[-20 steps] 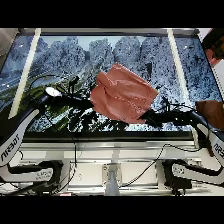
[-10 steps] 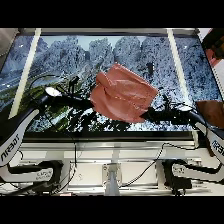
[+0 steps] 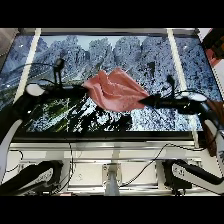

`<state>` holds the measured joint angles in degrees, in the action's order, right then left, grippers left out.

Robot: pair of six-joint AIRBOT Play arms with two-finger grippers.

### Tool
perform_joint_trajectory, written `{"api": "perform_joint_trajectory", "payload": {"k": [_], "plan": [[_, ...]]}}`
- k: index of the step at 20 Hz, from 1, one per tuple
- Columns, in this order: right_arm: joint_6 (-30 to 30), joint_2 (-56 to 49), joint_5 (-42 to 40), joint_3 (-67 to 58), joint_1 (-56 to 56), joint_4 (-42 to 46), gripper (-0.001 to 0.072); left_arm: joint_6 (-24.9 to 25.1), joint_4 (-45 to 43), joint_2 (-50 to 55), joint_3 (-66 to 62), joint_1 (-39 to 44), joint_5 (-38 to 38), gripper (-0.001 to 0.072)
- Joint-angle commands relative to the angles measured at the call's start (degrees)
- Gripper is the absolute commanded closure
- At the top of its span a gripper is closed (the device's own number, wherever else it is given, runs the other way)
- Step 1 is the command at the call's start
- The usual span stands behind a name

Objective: Fold the clothes and pants, and hang the long-sleeved shirts on hangers.

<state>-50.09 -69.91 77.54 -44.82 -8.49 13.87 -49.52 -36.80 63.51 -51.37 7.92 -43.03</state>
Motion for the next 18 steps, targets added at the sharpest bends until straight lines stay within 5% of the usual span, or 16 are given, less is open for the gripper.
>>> {"api": "perform_joint_trajectory", "payload": {"k": [1, 10, 14, 18], "plan": [[-6.4, 6.97, 1.07, -10.95, -0.02, 4.0, 0.0693, 0.07, -2.14, -12.39, -0.07, -0.57, 5.62, 0.0693], [-20.2, 23.91, 1.64, -30.03, -0.02, 8.92, 0.0693, -2.27, 2.75, -44.96, -0.07, -0.5, 15.1, 0.0693], [-25.07, 30.67, 2.25, -29.73, 0.0, 9.14, 0.0693, -9.44, 4.28, -51.54, -0.04, -0.52, 12.76, 0.0694], [-32.52, 33.03, -1.62, -23.17, 4.02, 18.4, 0.0692, -19.47, -0.55, -45.07, 0.02, -0.52, 7.04, 0.0695]]}}
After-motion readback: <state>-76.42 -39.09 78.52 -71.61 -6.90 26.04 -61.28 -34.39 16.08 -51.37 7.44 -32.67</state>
